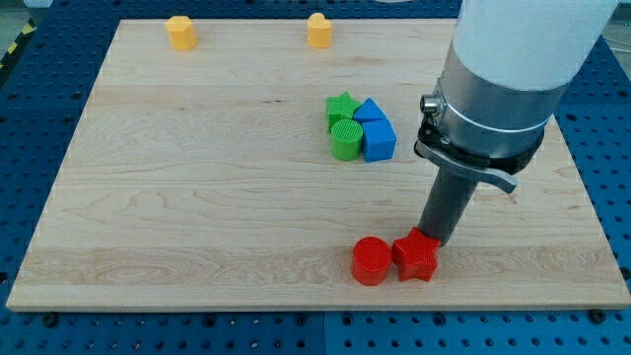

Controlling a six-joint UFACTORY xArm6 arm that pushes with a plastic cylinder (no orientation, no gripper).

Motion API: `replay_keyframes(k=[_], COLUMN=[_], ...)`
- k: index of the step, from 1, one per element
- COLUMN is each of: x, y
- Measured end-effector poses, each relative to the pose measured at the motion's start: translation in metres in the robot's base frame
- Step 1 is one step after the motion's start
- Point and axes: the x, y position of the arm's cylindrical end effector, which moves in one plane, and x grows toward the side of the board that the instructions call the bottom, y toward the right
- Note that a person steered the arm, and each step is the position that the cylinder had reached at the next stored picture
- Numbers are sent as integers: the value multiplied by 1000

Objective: Slightly push the red star into the red circle

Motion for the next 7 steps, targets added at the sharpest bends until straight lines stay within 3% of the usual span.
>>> replay_keyframes(k=[3, 7], x=[-6, -38], y=[-16, -79])
